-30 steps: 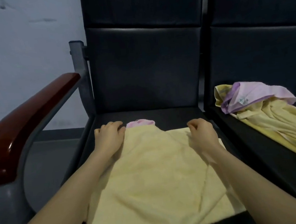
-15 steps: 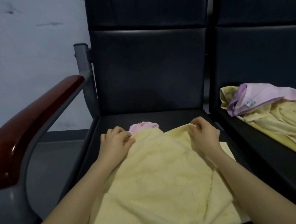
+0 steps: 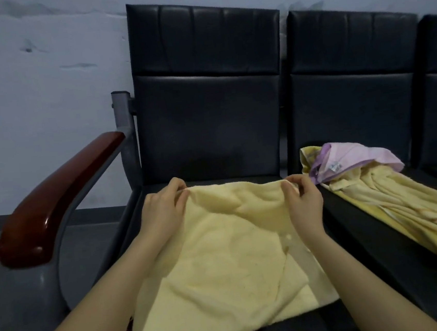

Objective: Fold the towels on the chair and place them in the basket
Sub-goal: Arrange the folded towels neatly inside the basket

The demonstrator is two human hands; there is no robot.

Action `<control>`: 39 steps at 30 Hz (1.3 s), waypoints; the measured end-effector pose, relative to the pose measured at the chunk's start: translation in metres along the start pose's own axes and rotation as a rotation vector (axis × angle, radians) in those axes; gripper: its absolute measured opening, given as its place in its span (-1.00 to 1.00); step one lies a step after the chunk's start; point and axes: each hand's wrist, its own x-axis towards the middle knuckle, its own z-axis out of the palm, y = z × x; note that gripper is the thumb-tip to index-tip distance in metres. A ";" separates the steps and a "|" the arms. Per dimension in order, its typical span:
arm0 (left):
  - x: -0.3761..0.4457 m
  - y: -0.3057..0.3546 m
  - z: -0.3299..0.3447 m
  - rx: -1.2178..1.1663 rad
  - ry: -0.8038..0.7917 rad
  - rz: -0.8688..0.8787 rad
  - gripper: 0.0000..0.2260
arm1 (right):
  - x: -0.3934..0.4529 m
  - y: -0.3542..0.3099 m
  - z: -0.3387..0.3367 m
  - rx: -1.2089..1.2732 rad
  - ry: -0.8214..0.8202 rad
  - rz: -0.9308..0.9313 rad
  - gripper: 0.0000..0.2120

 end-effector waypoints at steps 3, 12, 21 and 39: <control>-0.007 0.004 -0.009 0.024 -0.032 0.020 -0.82 | -0.007 -0.003 -0.014 -0.100 -0.001 -0.018 -0.95; -0.043 0.006 0.001 0.077 -0.373 -0.100 -0.74 | -0.034 0.029 -0.043 -0.428 -0.121 0.139 -0.82; -0.027 -0.009 0.013 0.250 -0.081 -0.192 -0.78 | -0.025 0.047 -0.036 -0.412 -0.055 0.215 -0.81; -0.004 -0.006 0.042 -0.040 -0.142 -0.351 -0.75 | 0.007 0.081 -0.008 -0.833 -0.285 0.255 -0.69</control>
